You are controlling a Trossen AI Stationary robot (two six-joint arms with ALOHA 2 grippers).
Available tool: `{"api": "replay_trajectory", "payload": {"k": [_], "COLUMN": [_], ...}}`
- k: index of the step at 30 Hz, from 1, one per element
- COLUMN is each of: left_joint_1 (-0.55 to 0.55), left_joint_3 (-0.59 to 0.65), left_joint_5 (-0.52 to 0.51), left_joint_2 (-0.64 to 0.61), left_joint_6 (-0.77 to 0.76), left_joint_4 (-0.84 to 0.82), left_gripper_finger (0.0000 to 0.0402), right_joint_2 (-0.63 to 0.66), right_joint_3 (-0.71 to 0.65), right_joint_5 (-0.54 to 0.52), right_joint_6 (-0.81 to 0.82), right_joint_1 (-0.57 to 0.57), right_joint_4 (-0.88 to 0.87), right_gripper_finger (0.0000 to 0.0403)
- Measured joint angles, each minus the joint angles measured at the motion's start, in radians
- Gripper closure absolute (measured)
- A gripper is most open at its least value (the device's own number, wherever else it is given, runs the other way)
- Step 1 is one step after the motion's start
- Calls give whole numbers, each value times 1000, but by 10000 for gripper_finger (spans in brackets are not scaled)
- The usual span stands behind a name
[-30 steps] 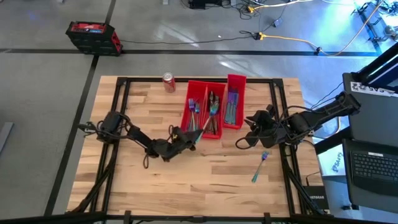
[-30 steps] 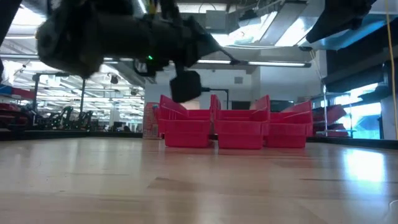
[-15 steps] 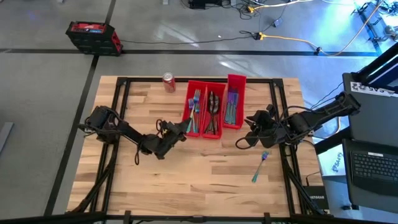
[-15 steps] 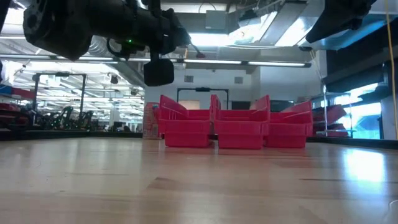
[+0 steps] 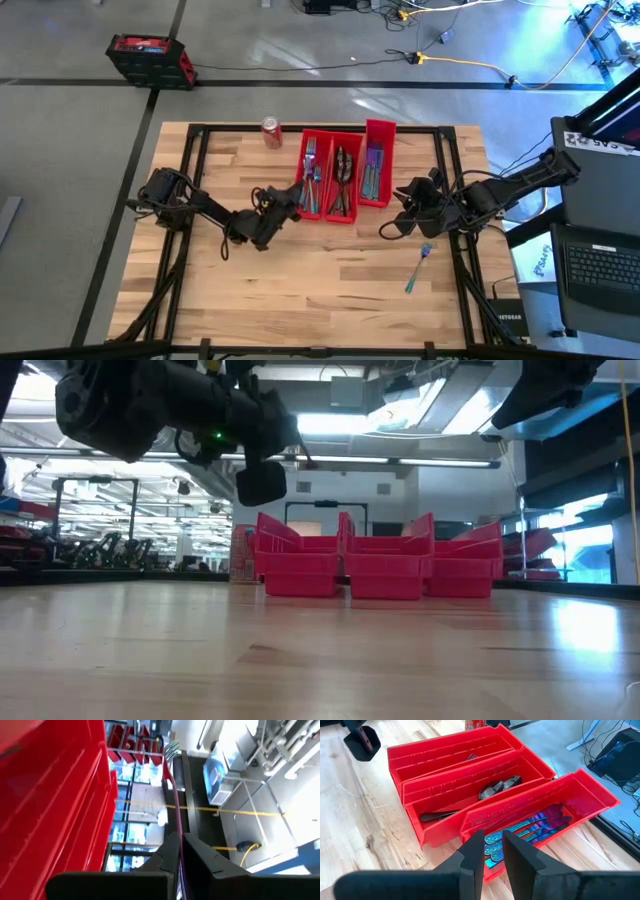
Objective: Sort silverware
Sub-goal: Put the purple fork into the left red bin
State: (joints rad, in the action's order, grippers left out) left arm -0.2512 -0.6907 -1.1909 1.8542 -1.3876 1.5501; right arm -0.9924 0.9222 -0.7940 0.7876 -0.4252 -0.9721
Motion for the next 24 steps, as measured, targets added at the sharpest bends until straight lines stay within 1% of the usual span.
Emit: {"api": "replay_trajectory", "payload": {"k": [3, 8, 13, 17, 21, 24], "left_joint_1": [1, 9, 10, 12, 15, 15], "left_joint_3": [0, 0, 0, 0, -1, -7], "left_joint_5": [14, 15, 18, 55, 66, 65], "left_joint_2": [0, 0, 0, 0, 0, 0], "left_joint_6": [27, 29, -1, -74, -223, -297], "left_joint_4": [0, 0, -38, -116, -241, -320], "left_gripper_finger": [392, 391, 391, 391, 391, 391], "right_joint_2": [0, 0, 0, 0, 0, 0], "right_joint_3": [0, 0, 0, 0, 0, 0], "right_joint_5": [0, 0, 0, 0, 0, 0], "right_joint_6": [-1, -2, -3, -3, -5, -5], "right_joint_1": [0, 0, 0, 0, 0, 0], "right_joint_4": [0, 0, 0, 0, 0, 0], "right_gripper_finger": [349, 349, 349, 349, 349, 349]}}
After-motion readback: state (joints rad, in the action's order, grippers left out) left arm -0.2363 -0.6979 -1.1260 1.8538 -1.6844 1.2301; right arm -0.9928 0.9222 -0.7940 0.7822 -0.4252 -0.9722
